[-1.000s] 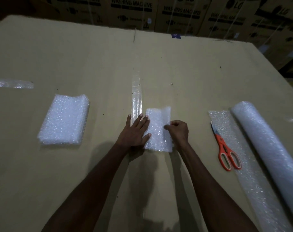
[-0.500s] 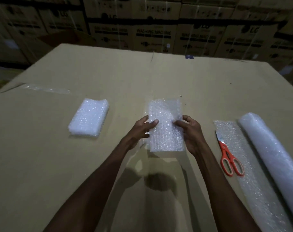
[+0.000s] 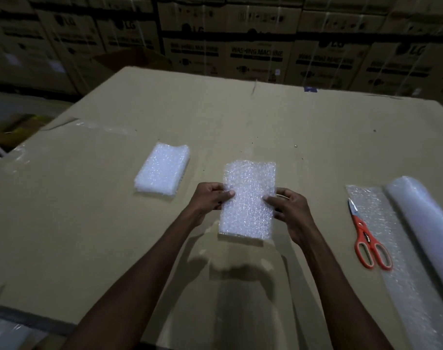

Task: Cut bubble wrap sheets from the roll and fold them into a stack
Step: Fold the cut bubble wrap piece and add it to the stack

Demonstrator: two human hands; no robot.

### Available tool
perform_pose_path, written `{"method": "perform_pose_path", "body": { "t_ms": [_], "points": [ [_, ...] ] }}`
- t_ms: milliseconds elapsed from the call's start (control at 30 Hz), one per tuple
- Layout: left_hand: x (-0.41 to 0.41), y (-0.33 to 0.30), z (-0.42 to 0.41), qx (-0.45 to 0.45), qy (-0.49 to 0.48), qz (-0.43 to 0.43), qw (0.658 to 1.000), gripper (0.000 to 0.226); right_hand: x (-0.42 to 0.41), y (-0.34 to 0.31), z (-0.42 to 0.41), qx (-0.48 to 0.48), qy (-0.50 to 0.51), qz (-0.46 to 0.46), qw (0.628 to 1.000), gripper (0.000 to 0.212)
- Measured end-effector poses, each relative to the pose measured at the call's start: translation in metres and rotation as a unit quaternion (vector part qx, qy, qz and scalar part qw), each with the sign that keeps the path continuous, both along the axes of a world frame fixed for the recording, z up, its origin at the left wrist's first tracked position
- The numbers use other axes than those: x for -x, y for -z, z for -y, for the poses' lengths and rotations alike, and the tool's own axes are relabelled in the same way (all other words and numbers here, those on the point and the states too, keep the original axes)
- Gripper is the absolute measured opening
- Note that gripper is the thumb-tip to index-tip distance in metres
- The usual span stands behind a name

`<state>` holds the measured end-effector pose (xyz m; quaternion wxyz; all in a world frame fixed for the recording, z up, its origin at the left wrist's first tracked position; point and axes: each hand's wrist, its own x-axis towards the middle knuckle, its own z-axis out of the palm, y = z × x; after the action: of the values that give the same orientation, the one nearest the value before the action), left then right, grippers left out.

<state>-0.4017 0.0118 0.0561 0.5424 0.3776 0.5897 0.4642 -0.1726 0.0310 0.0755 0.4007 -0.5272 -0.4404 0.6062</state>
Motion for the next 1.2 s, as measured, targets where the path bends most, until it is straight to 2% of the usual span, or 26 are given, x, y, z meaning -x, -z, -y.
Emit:
{"method": "perform_pose_path", "body": {
  "t_ms": [167,367,600,833,1200],
  "points": [
    [0.057,0.002,-0.016,0.002,0.006,-0.021,1.000,0.031,0.052,-0.002,-0.017,0.003,-0.014,0.006,1.000,0.037],
    [0.149,-0.004,-0.045,0.009,-0.028,-0.004,1.000,0.017,0.145,-0.002,-0.047,0.027,0.006,0.002,1.000,0.038],
    [0.248,-0.005,-0.080,0.015,-0.081,-0.027,0.996,0.027,0.240,0.003,-0.079,0.039,0.039,-0.010,0.998,0.028],
    [0.279,0.022,-0.104,0.022,-0.100,-0.081,0.991,0.024,0.288,0.021,-0.097,0.032,0.085,0.042,0.995,0.023],
    [0.289,0.044,-0.108,-0.007,-0.076,-0.158,0.984,0.030,0.299,0.041,-0.100,0.015,0.109,0.118,0.987,0.020]
  ]
}}
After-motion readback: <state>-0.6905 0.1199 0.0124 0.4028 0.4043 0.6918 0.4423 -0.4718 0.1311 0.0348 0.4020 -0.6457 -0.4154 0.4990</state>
